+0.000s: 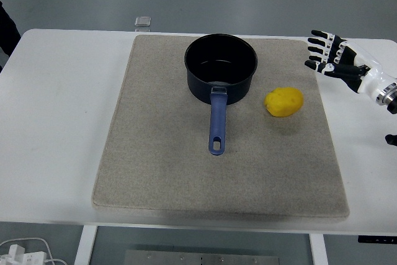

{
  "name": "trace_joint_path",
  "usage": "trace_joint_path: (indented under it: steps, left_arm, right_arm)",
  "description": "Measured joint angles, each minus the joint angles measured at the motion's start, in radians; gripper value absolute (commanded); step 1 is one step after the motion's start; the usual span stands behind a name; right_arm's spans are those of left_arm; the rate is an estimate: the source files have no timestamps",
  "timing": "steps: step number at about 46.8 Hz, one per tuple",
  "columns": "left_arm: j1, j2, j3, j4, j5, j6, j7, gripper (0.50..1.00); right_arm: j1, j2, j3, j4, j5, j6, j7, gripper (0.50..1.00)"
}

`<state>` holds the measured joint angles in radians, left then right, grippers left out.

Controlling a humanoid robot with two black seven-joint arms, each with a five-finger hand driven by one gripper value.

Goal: Put the potato in the blue pot

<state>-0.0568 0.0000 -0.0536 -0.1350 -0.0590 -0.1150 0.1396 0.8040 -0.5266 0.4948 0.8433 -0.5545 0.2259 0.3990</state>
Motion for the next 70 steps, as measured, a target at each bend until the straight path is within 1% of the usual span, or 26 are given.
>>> trace_joint_path:
  steps: [7,12,16,19,27,37,57,63,70]
  left_arm:
    - [0.0,0.0,-0.001,0.0,-0.001,0.0,0.0,0.999]
    - [0.0,0.0,-0.002,0.0,-0.001,0.0,0.0,0.999]
    - [0.0,0.0,-0.002,0.001,-0.001,0.0,0.0,0.999]
    - [0.0,0.0,-0.002,0.001,-0.001,0.0,0.0,0.999]
    - [0.0,0.0,-0.002,0.002,-0.001,0.0,0.0,0.999]
    - [0.0,0.0,-0.001,0.005,-0.001,0.0,0.0,0.999]
    - [0.002,0.0,-0.002,0.009,-0.001,0.0,0.0,0.999]
    - [0.002,0.0,-0.002,0.008,-0.001,0.0,0.0,0.999]
    - [0.002,0.0,-0.002,0.003,-0.001,0.0,0.0,0.999]
  right_arm:
    - [-0.011,0.018,-0.006,0.002,-0.218,-0.085,0.09,0.907]
    - [-0.021,0.026,-0.007,0.002,-0.355,-0.133,0.145,0.907]
    - [-0.025,0.028,-0.008,0.004,-0.426,-0.169,0.186,0.907]
    - [-0.033,0.028,-0.011,0.014,-0.451,-0.176,0.199,0.907]
    - [-0.037,0.014,-0.046,0.057,-0.46,-0.179,0.205,0.907]
    - [-0.058,0.023,-0.056,0.063,-0.46,-0.189,0.212,0.907]
    - [-0.075,0.027,-0.071,0.025,-0.481,-0.19,0.212,0.907]
    - [-0.075,0.024,-0.092,0.018,-0.482,-0.208,0.212,0.907]
    - [-0.077,0.026,-0.094,-0.003,-0.482,-0.213,0.212,0.901]
